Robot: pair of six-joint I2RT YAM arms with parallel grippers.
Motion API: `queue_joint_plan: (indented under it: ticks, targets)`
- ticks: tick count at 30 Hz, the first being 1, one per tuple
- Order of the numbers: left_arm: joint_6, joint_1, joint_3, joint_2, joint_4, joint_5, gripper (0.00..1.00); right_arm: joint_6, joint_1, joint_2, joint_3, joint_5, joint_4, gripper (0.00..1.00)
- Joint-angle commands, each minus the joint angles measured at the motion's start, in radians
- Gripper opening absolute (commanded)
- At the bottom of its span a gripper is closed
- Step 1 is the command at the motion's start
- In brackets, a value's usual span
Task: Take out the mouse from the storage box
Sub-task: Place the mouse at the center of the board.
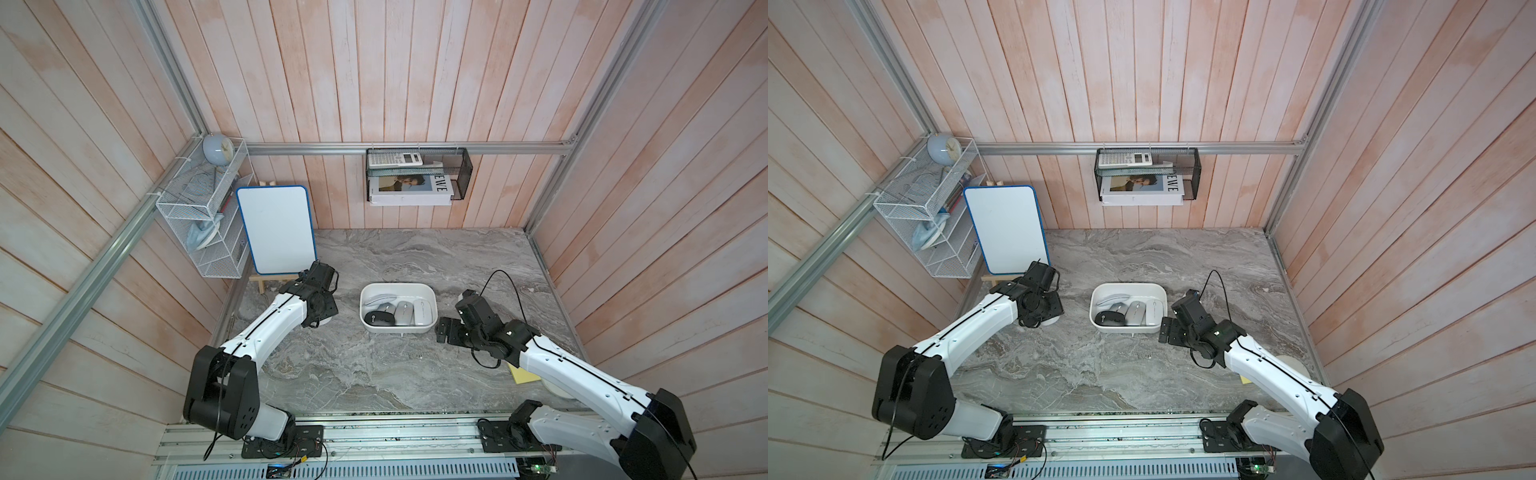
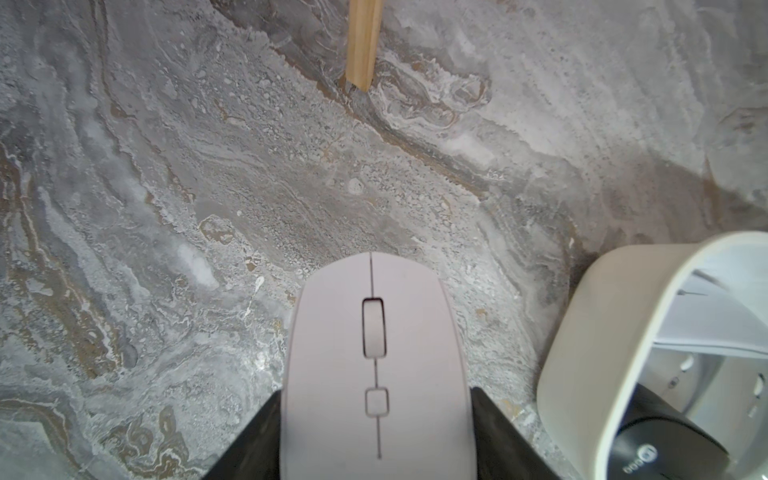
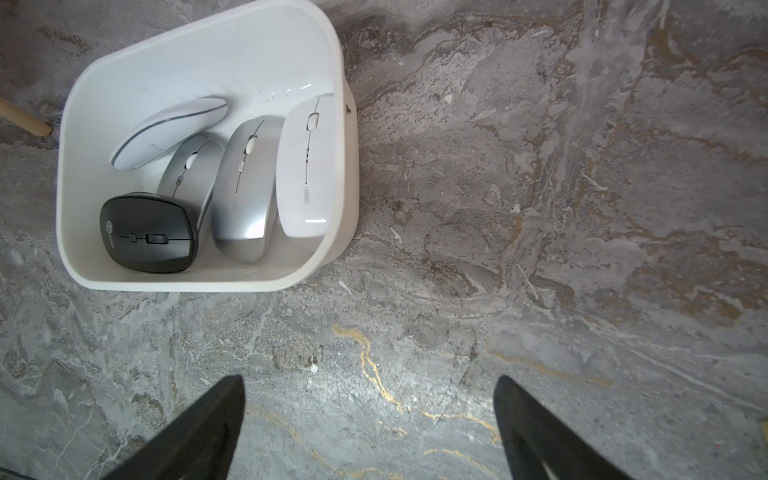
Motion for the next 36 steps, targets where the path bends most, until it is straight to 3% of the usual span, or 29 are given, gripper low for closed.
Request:
queue_joint_plan:
  ticks: [1, 18, 24, 31, 36]
  targets:
    - [0.03, 0.027, -0.021, 0.049, 0.078, 0.041, 0.57, 0.018, 0.018, 0.027, 0.041, 0.041, -0.033, 0.97]
    - [0.045, 0.05, -0.007, 0.268, 0.202, 0.015, 0.59, 0.024, 0.043, 0.167, 0.132, 0.044, -0.048, 0.97]
    - [0.047, 0.051, -0.013, 0.283, 0.216, 0.016, 0.71, 0.019, 0.045, 0.193, 0.153, 0.043, -0.05, 0.97]
    - [0.034, 0.05, -0.029, 0.237, 0.207, 0.019, 0.83, 0.022, 0.051, 0.194, 0.174, 0.053, -0.063, 0.97]
    - [-0.014, 0.014, -0.128, 0.024, 0.231, -0.012, 0.94, 0.068, 0.079, 0.166, 0.227, 0.106, -0.107, 0.96]
